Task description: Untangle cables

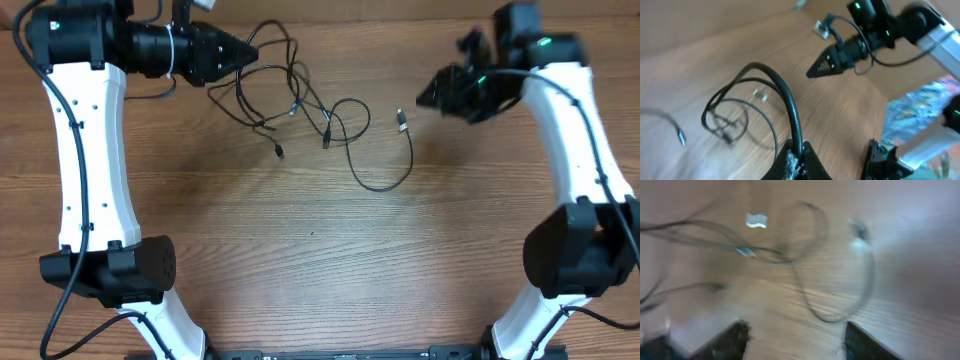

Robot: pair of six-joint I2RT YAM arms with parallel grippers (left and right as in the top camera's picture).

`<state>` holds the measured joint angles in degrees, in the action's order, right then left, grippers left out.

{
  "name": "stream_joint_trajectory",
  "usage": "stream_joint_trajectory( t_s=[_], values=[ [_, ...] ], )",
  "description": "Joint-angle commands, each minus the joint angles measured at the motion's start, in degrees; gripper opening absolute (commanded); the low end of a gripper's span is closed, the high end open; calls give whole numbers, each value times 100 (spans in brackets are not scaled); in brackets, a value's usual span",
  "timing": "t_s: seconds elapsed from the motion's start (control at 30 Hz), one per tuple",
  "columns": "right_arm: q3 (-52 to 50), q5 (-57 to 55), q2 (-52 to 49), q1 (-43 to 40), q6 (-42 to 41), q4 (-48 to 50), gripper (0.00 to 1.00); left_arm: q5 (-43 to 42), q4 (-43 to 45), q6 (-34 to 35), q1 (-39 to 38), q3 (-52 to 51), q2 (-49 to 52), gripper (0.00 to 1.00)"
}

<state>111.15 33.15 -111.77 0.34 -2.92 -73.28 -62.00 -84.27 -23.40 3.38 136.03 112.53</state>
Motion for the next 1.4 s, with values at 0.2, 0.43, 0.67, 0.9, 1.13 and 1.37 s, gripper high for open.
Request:
stream_joint_trajectory(
  t_s=[0.2,0.43,0.67,0.9,1.13,1.37],
  values=[
    [1106,1786,442,455,-83,219,75,-1005,413,-33,-7,863,-20,4],
    [807,763,291,1362,-1635,1158,62,-1003,756,570,-7,1003,-20,4],
    [807,245,-535,2243,-1982,1676,52,-981,772,695,0,1003,-31,4],
    [807,-1117,-977,2017,-2389,1106,4,-476,1180,1180,498,1008,-450,4],
    [807,-2916,-977,1196,-2385,118,4,984,1266,1794,1646,1008,-1078,4],
    [804,-3606,-977,-129,-2227,-573,4,1932,1237,2470,2505,1005,-1161,4]
  ],
)
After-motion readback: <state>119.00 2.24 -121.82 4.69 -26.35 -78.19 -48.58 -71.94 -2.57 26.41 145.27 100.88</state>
